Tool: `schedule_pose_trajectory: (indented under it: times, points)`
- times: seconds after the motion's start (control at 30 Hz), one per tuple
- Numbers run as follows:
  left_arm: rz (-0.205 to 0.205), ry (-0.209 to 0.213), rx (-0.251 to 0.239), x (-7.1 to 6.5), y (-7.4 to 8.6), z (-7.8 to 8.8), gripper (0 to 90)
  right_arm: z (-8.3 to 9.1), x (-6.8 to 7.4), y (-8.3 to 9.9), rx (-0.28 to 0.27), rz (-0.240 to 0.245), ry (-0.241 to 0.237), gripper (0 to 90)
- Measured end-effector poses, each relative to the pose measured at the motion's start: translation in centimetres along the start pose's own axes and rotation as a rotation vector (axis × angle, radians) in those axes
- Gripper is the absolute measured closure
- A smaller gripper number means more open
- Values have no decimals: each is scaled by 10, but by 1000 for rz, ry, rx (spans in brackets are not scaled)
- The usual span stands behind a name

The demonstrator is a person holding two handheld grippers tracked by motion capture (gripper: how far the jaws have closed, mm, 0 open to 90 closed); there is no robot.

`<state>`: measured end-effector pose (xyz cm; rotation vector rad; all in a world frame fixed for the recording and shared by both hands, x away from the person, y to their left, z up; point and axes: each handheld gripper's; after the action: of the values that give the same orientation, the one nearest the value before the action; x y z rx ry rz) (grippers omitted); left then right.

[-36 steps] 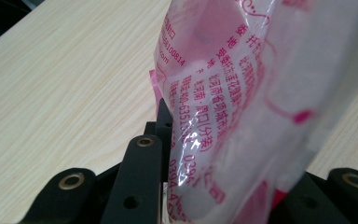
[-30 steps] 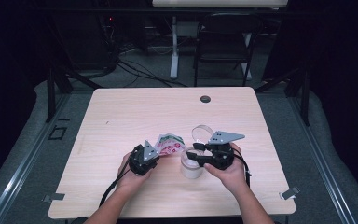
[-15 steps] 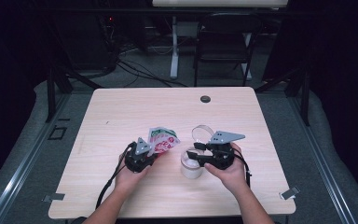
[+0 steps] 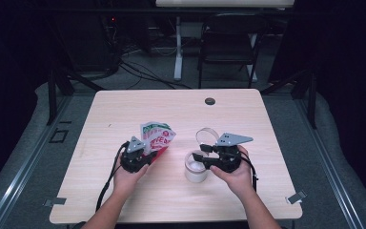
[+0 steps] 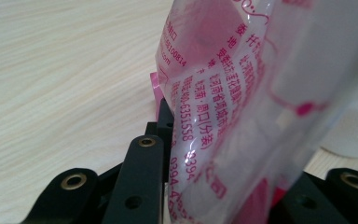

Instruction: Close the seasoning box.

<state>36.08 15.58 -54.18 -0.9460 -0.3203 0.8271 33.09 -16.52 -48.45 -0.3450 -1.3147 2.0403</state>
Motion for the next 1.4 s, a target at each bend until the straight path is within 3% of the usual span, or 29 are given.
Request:
schedule_pose_trajectory:
  times: [0.1,0.27,0.37,0.77,1.17,1.3,1.4]
  points:
    - [-1,-36,-8,6,-6,8,760,1,-1,0,-5,-5,1,506]
    - [49,-82,-51,22,-14,27,760,1,-2,0,-13,-15,2,505]
    - [50,-108,-53,29,-16,38,759,1,-3,0,-11,-13,3,503]
    - [89,-205,-65,58,-4,81,756,1,-4,0,-10,-15,13,498]
    - [177,-268,-18,82,32,85,756,-1,-3,1,-1,-8,18,494]
    - [166,-313,5,89,40,83,756,-2,-3,1,0,-8,15,495]
    - [203,-308,10,96,47,84,757,-2,-2,1,-3,-7,17,495]
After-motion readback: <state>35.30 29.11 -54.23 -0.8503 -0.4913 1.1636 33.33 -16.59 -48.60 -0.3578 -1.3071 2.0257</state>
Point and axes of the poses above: each handheld gripper's, and its own axes: z roughly backward along the jaws, y roughly out of its underside, x roughly to its left, and after that the axes turned 3 degrees about y, right-handed
